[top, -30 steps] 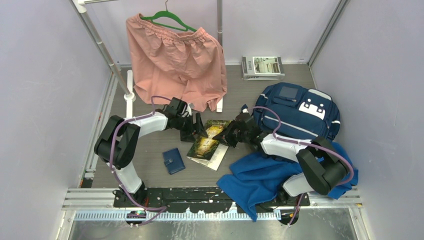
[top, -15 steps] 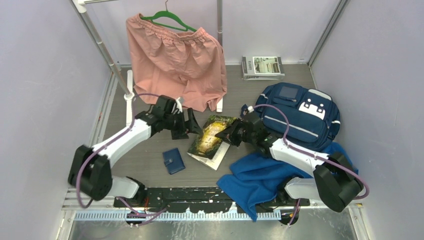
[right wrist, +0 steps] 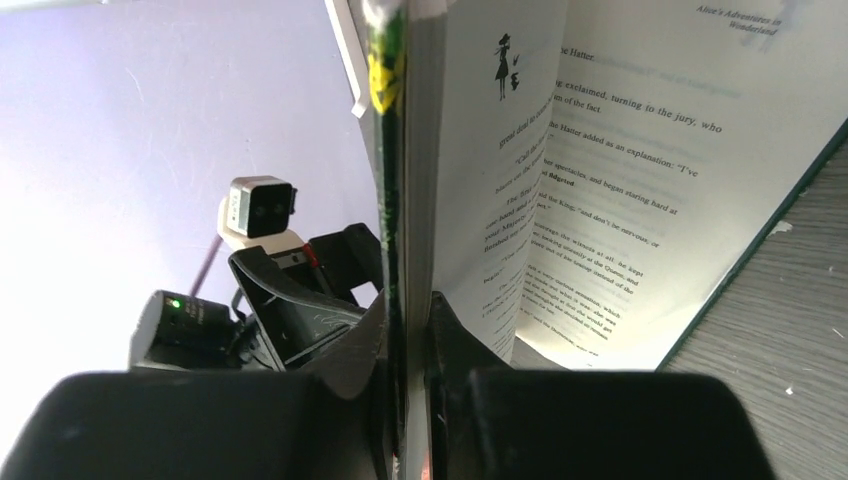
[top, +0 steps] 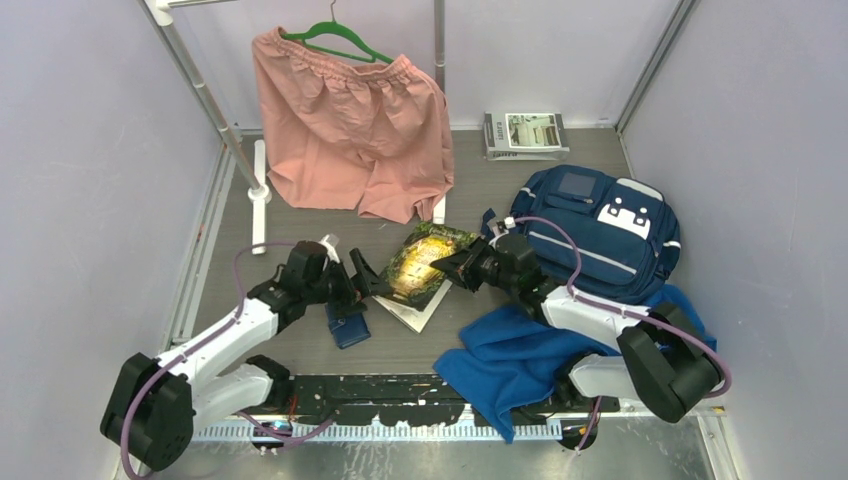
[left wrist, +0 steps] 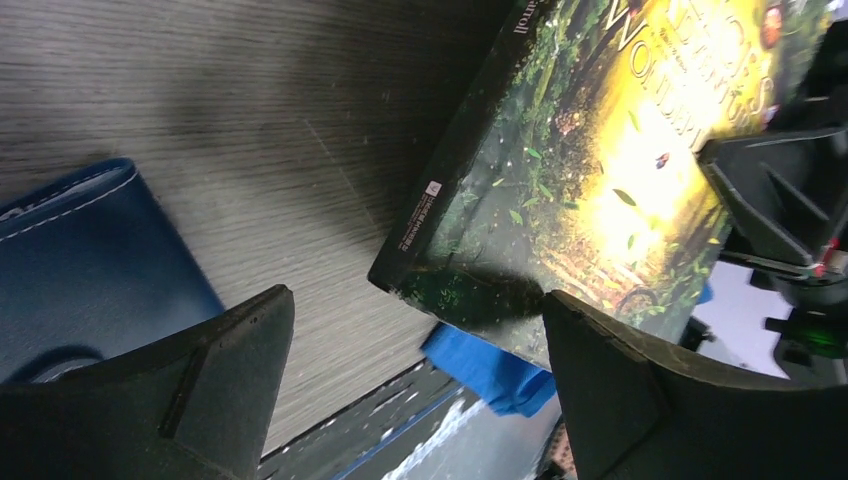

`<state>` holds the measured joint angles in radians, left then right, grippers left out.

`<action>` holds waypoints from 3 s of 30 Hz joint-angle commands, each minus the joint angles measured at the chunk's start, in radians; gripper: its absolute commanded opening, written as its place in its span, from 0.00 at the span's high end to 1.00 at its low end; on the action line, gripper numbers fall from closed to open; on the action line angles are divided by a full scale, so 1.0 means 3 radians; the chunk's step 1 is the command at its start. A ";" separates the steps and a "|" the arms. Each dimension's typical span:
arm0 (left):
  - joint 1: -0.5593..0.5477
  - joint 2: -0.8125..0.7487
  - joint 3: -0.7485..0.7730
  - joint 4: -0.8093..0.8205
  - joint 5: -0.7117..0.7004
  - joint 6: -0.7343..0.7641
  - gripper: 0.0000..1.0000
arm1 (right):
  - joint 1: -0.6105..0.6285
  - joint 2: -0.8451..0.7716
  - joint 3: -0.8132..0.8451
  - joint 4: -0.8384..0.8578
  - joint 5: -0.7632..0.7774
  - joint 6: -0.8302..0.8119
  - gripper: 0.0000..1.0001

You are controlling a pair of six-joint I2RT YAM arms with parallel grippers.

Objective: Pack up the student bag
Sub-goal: Pick up the book from the center of the board.

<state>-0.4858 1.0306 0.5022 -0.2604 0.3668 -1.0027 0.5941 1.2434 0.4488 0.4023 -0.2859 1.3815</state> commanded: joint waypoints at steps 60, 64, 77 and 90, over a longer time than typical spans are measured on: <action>0.0009 -0.0660 -0.0357 0.1400 -0.0223 -0.0600 1.00 | -0.0065 -0.0513 0.2334 -0.4448 0.1887 -0.2800 0.25; 0.0009 -0.0644 -0.0019 0.1278 -0.0027 -0.0502 1.00 | -0.0072 -0.0203 0.2849 -0.5067 0.2728 -0.3328 0.24; 0.0013 -0.0298 0.0840 0.0778 0.0508 -0.0370 1.00 | -0.0147 0.0455 0.2822 -0.5519 0.2212 -0.3555 0.23; 0.0073 -0.0432 0.0892 0.0359 0.0317 -0.0179 1.00 | -0.0073 0.0993 0.2655 -0.5207 0.2495 -0.3465 0.98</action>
<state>-0.4816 0.9489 0.7048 -0.1719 0.4534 -1.0882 0.5678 1.5421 1.2125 -1.1816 0.3874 0.3420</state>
